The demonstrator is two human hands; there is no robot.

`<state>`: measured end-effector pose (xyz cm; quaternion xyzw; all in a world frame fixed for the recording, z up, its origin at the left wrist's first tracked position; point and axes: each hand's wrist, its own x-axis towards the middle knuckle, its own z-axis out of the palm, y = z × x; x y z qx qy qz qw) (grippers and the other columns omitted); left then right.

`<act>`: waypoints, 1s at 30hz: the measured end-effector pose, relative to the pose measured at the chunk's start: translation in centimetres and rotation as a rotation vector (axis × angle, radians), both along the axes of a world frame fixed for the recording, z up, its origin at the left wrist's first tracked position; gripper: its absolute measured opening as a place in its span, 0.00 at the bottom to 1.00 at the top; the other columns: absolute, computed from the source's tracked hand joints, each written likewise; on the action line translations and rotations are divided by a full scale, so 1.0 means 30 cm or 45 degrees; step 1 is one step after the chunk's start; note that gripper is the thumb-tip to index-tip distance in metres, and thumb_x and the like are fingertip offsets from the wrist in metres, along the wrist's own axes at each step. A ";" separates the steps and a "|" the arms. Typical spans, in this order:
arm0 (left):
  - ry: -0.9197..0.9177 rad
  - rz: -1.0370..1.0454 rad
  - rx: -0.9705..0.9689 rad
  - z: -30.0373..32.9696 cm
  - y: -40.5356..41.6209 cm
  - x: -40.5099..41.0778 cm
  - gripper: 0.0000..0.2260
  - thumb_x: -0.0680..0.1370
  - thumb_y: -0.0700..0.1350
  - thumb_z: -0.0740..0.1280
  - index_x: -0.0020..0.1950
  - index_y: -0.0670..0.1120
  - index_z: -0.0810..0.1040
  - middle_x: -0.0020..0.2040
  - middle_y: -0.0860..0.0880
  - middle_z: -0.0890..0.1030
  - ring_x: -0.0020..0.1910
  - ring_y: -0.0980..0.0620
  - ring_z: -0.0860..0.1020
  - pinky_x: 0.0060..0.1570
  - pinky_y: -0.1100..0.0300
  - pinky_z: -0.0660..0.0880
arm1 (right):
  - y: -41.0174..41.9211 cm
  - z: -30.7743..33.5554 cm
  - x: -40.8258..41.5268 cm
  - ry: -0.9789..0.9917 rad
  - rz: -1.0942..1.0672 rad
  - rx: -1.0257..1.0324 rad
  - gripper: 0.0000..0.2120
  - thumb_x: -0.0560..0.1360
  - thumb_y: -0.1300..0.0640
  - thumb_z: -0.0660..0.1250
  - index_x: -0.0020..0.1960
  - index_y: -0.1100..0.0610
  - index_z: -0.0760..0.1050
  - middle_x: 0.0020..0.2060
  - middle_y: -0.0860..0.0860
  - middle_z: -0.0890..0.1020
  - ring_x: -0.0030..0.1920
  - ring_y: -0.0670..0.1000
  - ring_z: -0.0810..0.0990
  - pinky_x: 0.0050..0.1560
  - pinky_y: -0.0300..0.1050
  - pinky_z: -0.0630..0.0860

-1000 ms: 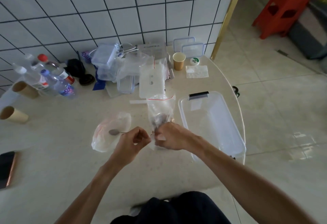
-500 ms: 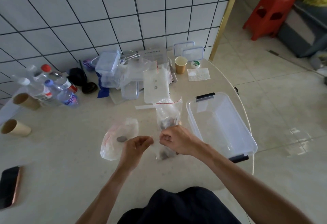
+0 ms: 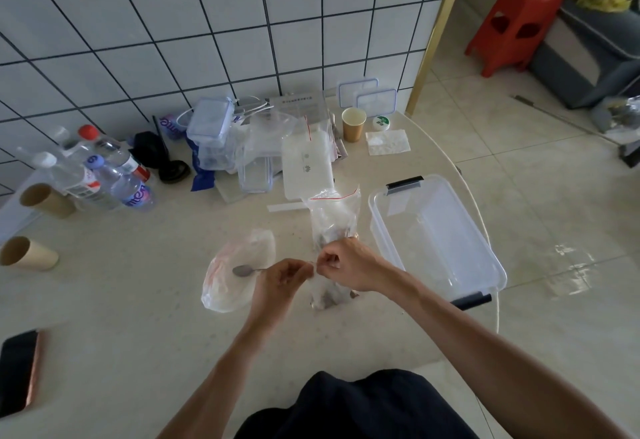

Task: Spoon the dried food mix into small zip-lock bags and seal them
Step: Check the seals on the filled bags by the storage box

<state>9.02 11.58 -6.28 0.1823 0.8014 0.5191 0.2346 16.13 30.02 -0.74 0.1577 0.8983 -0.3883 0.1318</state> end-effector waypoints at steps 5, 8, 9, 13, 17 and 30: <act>0.077 -0.050 -0.039 -0.001 0.010 0.005 0.07 0.79 0.57 0.71 0.44 0.57 0.84 0.42 0.59 0.86 0.40 0.59 0.81 0.38 0.70 0.72 | 0.008 -0.003 0.001 0.038 -0.059 -0.054 0.06 0.77 0.55 0.72 0.48 0.56 0.85 0.43 0.50 0.87 0.46 0.52 0.85 0.53 0.54 0.82; 0.045 -0.082 -0.028 0.008 0.017 0.015 0.04 0.81 0.52 0.71 0.47 0.57 0.83 0.44 0.60 0.86 0.42 0.61 0.82 0.41 0.72 0.73 | 0.008 -0.014 0.000 0.065 -0.070 -0.059 0.06 0.77 0.54 0.73 0.48 0.56 0.86 0.42 0.50 0.87 0.45 0.51 0.85 0.51 0.53 0.82; 0.017 -0.092 -0.016 0.011 0.018 0.019 0.03 0.81 0.52 0.71 0.49 0.57 0.83 0.45 0.60 0.86 0.44 0.62 0.83 0.43 0.71 0.74 | 0.007 -0.014 0.001 0.065 -0.064 -0.053 0.06 0.77 0.53 0.73 0.48 0.55 0.86 0.42 0.49 0.87 0.45 0.51 0.85 0.49 0.53 0.82; -0.004 -0.091 0.003 0.025 0.014 0.020 0.08 0.78 0.57 0.71 0.50 0.55 0.85 0.45 0.59 0.87 0.45 0.60 0.84 0.44 0.69 0.76 | 0.008 -0.022 0.005 0.075 -0.054 -0.047 0.06 0.76 0.49 0.75 0.47 0.51 0.86 0.40 0.45 0.86 0.43 0.47 0.84 0.44 0.48 0.81; 0.026 -0.112 -0.017 0.025 0.015 0.025 0.06 0.79 0.55 0.72 0.49 0.55 0.85 0.43 0.59 0.87 0.43 0.61 0.83 0.43 0.70 0.75 | 0.010 -0.025 0.010 0.085 -0.009 -0.058 0.05 0.76 0.52 0.75 0.49 0.53 0.86 0.43 0.47 0.87 0.45 0.50 0.84 0.50 0.51 0.82; -0.125 -0.149 -0.007 0.026 0.015 0.009 0.04 0.76 0.52 0.77 0.48 0.55 0.85 0.44 0.58 0.87 0.44 0.63 0.84 0.47 0.70 0.76 | 0.063 -0.012 0.044 0.107 -0.001 -0.023 0.04 0.77 0.55 0.75 0.48 0.56 0.86 0.48 0.50 0.88 0.50 0.51 0.84 0.52 0.45 0.79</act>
